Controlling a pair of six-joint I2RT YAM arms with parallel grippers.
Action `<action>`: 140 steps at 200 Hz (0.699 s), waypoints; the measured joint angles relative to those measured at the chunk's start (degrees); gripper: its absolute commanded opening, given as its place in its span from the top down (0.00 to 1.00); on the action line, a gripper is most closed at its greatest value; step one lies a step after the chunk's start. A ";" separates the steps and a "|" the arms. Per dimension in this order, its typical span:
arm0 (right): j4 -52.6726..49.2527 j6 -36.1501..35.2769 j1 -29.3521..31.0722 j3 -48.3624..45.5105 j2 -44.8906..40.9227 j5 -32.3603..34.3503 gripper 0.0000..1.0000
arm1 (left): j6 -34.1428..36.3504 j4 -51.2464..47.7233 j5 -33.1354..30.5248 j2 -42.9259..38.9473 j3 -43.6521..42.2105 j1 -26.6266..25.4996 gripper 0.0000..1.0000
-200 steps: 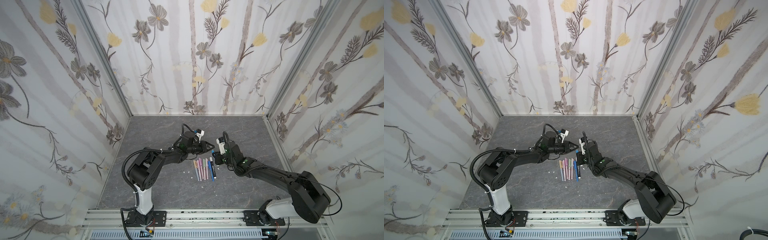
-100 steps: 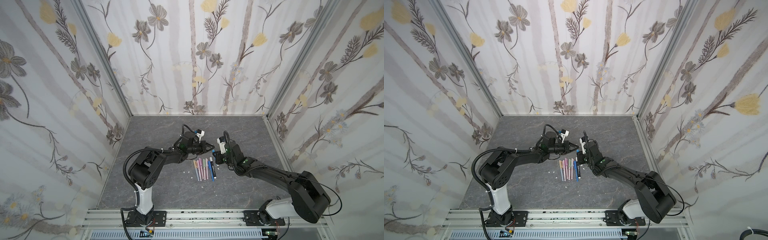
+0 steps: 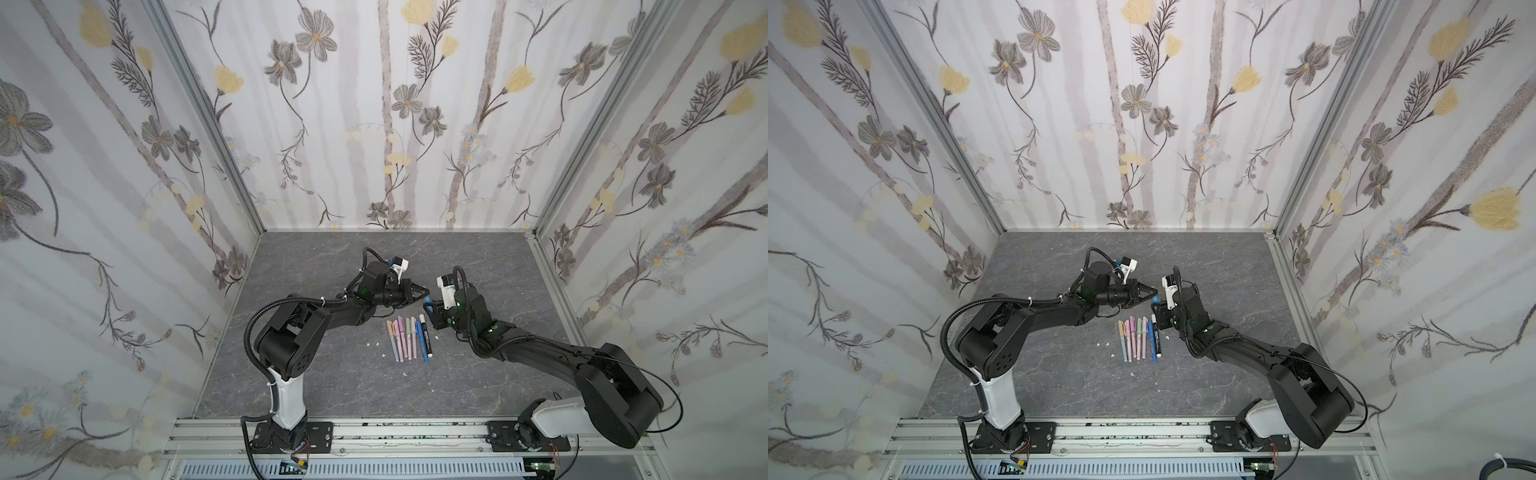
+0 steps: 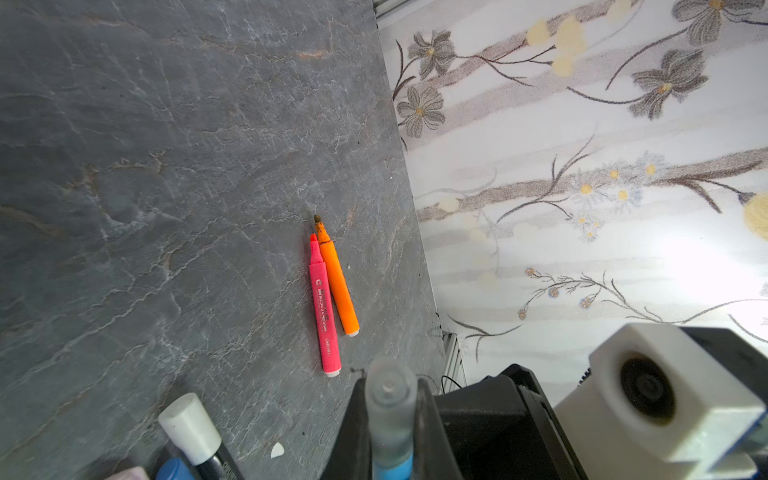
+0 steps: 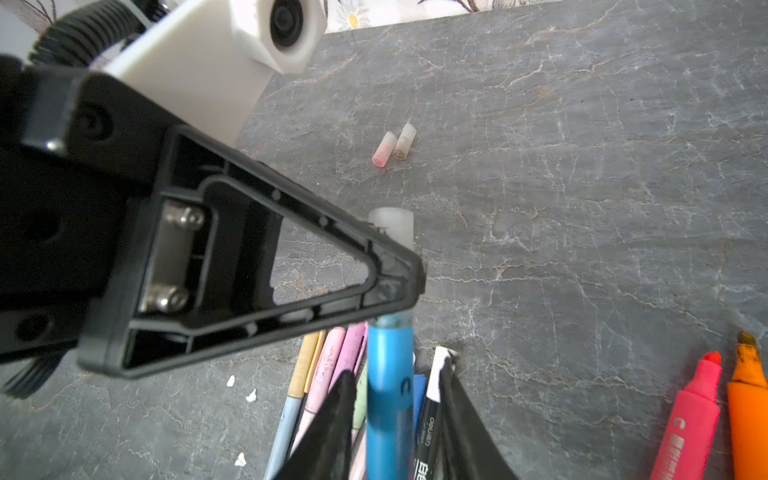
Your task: Open the pen caps
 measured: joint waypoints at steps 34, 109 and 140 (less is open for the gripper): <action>1.77 -0.02 -0.26 0.15 2.10 -0.90 0.84 | -0.81 0.33 0.00 -0.07 0.35 0.13 1.00; 5.09 0.72 -0.26 -0.55 1.20 0.11 1.00 | 2.93 -6.58 2.89 0.61 6.58 1.49 1.00; 6.51 1.53 0.04 -2.38 -0.94 1.92 1.00 | 6.84 -13.86 6.08 1.81 11.76 1.75 1.00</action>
